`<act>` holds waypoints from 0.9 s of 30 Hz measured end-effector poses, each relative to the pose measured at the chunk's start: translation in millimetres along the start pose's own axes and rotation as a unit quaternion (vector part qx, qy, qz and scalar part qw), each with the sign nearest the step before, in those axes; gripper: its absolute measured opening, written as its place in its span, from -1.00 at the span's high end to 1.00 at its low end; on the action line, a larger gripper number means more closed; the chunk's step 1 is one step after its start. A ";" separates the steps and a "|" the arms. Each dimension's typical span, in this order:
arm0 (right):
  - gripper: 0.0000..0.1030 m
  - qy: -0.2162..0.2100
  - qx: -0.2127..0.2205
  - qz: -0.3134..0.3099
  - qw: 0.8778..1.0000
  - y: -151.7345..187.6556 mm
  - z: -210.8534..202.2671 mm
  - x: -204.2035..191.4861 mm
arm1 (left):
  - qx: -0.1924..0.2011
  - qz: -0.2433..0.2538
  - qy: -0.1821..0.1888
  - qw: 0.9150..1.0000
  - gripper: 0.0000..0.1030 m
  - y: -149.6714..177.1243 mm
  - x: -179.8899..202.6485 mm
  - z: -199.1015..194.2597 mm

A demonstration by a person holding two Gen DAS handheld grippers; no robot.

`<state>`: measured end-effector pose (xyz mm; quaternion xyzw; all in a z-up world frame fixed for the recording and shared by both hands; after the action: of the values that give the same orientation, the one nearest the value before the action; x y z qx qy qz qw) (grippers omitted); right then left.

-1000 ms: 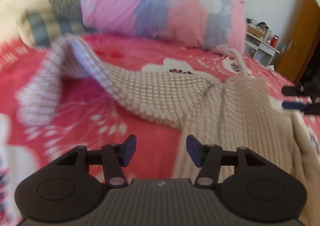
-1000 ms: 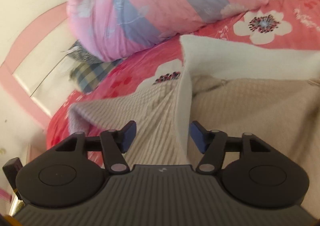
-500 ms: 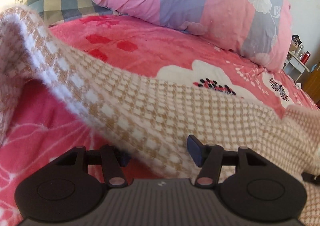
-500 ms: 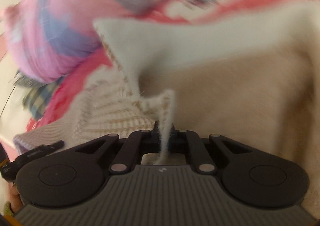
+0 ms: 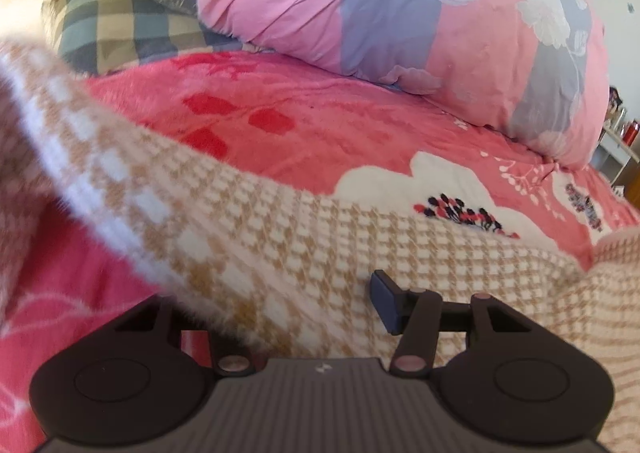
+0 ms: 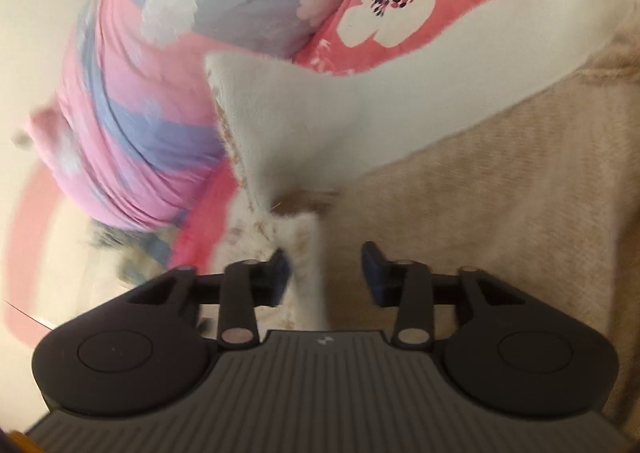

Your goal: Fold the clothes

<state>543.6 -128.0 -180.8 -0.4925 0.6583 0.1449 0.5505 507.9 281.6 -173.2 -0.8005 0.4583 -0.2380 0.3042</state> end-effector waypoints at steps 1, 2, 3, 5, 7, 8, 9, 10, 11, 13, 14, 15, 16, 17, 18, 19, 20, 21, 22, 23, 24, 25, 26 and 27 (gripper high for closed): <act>0.03 -0.010 0.000 0.007 1.000 -2.1 -3.0 -4.5 | 0.006 0.009 -0.006 1.000 -0.06 -0.1 2.2 1.8; -0.11 -0.019 0.006 0.001 1.000 -4.4 -8.6 -9.6 | 0.014 0.019 -0.013 1.000 -0.02 1.2 5.1 2.6; -0.17 -0.028 0.013 -0.005 1.000 -6.8 -14.4 -14.8 | 0.023 0.030 -0.020 0.999 0.02 2.6 8.0 3.3; -0.24 -0.028 0.030 -0.022 0.999 -13.2 -22.0 -21.6 | 0.039 0.047 -0.033 0.998 0.08 5.0 13.2 3.5; -0.30 -0.013 0.031 -0.042 0.999 -21.5 -17.3 -24.2 | 0.046 0.048 -0.037 0.997 0.24 4.2 16.2 3.0; -0.30 0.002 0.027 -0.051 0.998 -26.4 -9.8 -24.3 | 0.051 0.044 -0.040 0.997 0.38 3.0 16.2 2.6; -0.31 0.016 0.022 -0.056 0.998 -30.1 -0.1 -24.3 | 0.056 0.040 -0.044 0.997 0.56 1.8 16.2 2.2; -0.31 0.025 0.013 -0.056 0.998 -33.8 10.0 -22.8 | 0.064 0.037 -0.048 0.996 0.65 0.8 16.0 1.6; -0.30 0.032 0.010 -0.051 0.998 -34.8 19.2 -18.2 | 0.074 0.036 -0.052 0.995 0.76 -0.2 16.5 0.4; -0.24 0.040 0.010 -0.045 0.998 -35.9 35.5 -9.3 | 0.093 0.033 -0.059 0.993 0.83 -2.7 17.1 -2.7; 0.02 0.042 0.013 -0.044 0.998 -36.1 42.6 -5.2 | 0.109 0.031 -0.064 0.992 0.88 -5.2 16.8 -5.9; 0.43 0.037 0.017 -0.041 0.998 -35.6 45.3 -3.9 | 0.131 0.029 -0.068 0.989 0.88 -8.9 16.2 -10.5; 0.67 0.031 0.021 -0.038 0.999 -35.0 47.7 -2.6 | 0.148 0.028 -0.071 0.986 0.88 -13.4 15.3 -15.0; 0.75 0.026 0.026 -0.035 0.999 -34.5 50.2 -1.4 | 0.165 0.028 -0.074 0.983 0.88 -18.1 14.4 -19.6; 0.80 0.020 0.034 -0.039 0.998 -35.1 50.4 -5.1 | 0.176 0.030 -0.080 0.981 0.88 -21.3 13.6 -22.0; 0.81 0.009 0.041 -0.050 0.998 -36.4 50.4 -11.0 | 0.185 0.033 -0.085 0.978 0.88 -24.5 12.8 -24.2; 0.82 -0.002 0.048 -0.061 0.997 -37.6 50.5 -16.9 | 0.190 0.035 -0.095 0.977 0.88 -26.2 10.9 -24.3; 0.83 -0.007 0.052 -0.068 0.996 -38.3 50.7 -20.2 | 0.191 0.034 -0.101 0.976 0.88 -26.9 8.1 -22.9; 0.83 -0.010 0.057 -0.074 0.996 -38.9 51.0 -23.3 | 0.190 0.028 -0.111 0.975 0.88 -26.8 3.8 -20.3; 0.83 -0.012 0.061 -0.082 0.995 -39.3 51.6 -24.0 | 0.182 0.017 -0.117 0.976 0.88 -26.2 -1.4 -15.4; 0.83 -0.007 0.064 -0.087 0.994 -39.4 53.1 -21.2 | 0.174 0.006 -0.122 0.977 0.88 -25.6 -6.6 -10.3; 0.84 0.008 0.061 -0.083 0.995 -38.0 54.0 -13.1 | 0.165 -0.003 -0.129 0.978 0.88 -24.3 -10.8 -5.9; 0.84 0.023 0.057 -0.078 0.995 -36.4 54.9 -4.7 | 0.156 -0.009 -0.131 0.979 0.88 -22.7 -14.5 -1.8; 0.84 0.039 0.054 -0.073 0.995 -34.8 55.6 3.6 | 0.154 -0.012 -0.132 0.979 0.88 -22.4 -16.2 -0.4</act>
<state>604.4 -105.5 -191.2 -0.5145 0.6480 0.0495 0.5594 513.3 304.5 -158.9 -0.7741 0.3622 -0.2017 0.4784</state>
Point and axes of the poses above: each gripper's, at about its wrist camera, not at the fingertips, and z roughly the way its jaws point, x to its right, y to its underside, the point moved 6 cm from there along z, roughly the way its jaws point, and after that the axes turned 9 degrees about -y, right-handed, at the moved point
